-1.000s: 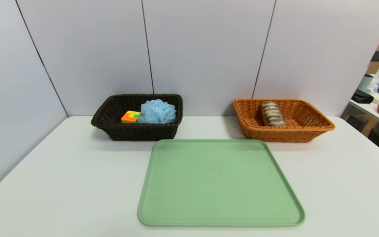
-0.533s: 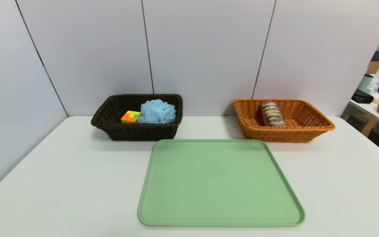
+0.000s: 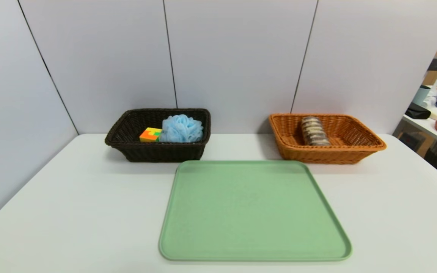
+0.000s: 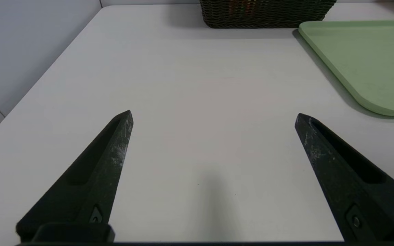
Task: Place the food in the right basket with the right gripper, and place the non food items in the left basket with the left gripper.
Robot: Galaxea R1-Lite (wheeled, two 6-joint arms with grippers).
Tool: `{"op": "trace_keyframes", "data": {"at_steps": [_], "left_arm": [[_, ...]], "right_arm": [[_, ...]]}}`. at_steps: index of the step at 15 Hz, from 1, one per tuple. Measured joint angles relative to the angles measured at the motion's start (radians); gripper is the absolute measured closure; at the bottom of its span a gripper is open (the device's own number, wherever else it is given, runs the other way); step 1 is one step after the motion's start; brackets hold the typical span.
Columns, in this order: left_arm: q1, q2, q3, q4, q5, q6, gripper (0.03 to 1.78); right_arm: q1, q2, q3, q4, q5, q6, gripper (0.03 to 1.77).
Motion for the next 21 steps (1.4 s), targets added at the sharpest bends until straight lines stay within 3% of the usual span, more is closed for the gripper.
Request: {"op": "trace_keyframes", "data": {"at_steps": [4,21], "left_arm": [[0.0,0.0,0.0,0.0,0.03,-0.056,0.12],[0.0,0.001,0.0,-0.001,0.035,-0.061,0.12]], "right_arm": [[0.0,0.0,0.0,-0.003,-0.025,0.062,0.1],[0.0,0.0,0.0,-0.005,-0.039,0.077,0.1]]}}
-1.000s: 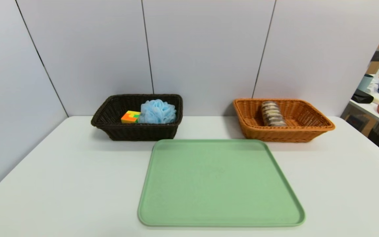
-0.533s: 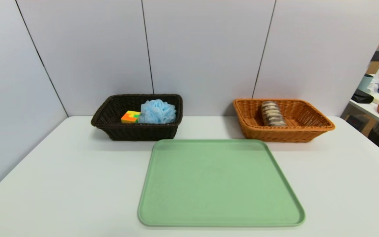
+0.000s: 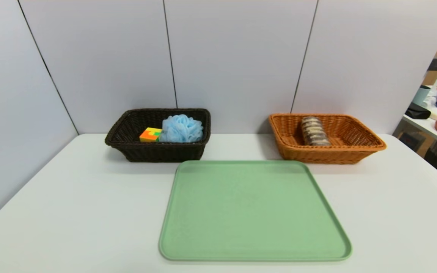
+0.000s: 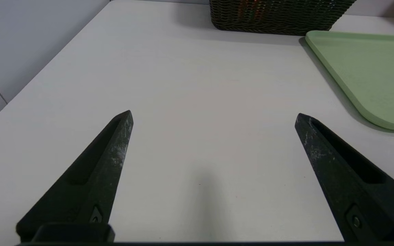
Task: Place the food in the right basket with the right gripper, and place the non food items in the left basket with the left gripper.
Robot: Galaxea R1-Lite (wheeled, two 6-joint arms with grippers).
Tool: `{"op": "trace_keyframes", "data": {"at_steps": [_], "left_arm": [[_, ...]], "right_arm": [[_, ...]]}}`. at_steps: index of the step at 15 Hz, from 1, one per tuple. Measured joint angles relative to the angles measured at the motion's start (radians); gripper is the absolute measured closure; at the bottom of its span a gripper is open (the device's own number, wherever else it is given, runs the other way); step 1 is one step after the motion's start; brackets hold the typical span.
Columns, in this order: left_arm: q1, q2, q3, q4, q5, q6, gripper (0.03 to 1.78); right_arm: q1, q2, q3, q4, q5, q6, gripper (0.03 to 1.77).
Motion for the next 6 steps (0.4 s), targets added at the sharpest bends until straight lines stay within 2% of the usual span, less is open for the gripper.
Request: {"op": "trace_keyframes", "data": {"at_steps": [6], "left_arm": [[0.0,0.0,0.0,0.0,0.0,0.0,0.12]], "right_arm": [[0.0,0.0,0.0,0.0,-0.01,0.021,0.1]]}}
